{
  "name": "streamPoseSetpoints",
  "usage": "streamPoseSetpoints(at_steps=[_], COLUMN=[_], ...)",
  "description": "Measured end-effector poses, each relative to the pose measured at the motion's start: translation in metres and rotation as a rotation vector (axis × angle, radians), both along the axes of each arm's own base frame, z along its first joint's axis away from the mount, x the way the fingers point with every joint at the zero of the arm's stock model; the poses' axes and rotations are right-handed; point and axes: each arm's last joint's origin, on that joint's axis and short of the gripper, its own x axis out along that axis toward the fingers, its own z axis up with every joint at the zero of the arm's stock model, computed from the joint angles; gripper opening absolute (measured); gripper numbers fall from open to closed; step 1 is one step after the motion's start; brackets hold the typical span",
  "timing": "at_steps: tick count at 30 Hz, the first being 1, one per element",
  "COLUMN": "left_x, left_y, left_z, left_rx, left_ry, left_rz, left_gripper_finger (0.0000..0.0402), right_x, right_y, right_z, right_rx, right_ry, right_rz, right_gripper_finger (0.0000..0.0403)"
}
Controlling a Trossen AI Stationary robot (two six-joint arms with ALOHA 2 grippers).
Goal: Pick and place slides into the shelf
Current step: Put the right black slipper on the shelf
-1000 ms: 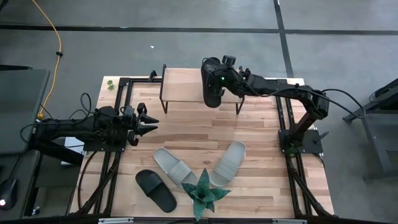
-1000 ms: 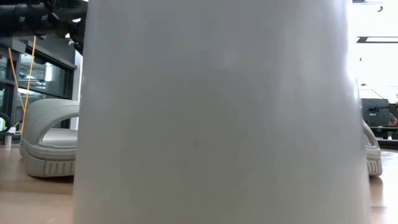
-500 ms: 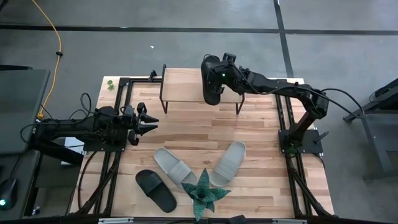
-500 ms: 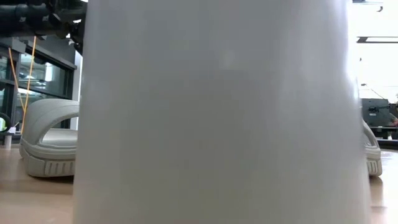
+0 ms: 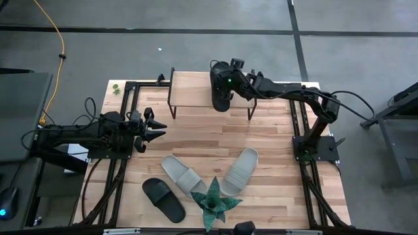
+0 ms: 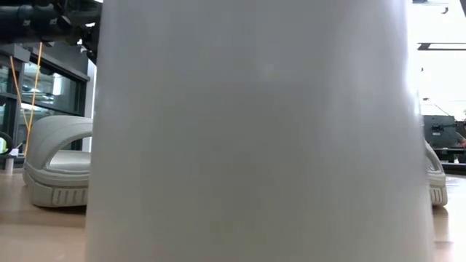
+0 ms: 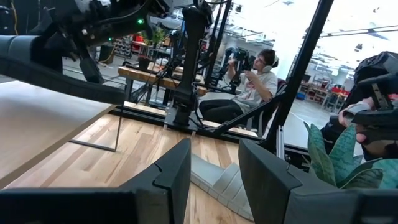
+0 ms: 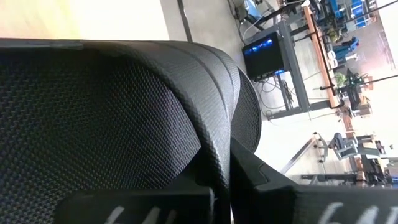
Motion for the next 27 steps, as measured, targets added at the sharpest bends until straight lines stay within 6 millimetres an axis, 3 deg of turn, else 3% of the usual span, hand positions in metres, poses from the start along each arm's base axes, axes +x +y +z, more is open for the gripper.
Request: streamPoseSetpoints(at_steps=[27], left_x=[0.0000], left_y=[0.0000], left_z=[0.0000], left_rx=[0.000], left_ry=[0.000], left_rz=[0.000], left_gripper_finger=[0.0124], right_x=[-0.0025], right_y=[-0.0097], right_z=[-0.0088], right_rx=[0.046], right_ry=[0.013], right_rz=[-0.018], right_gripper_finger=[0.0000])
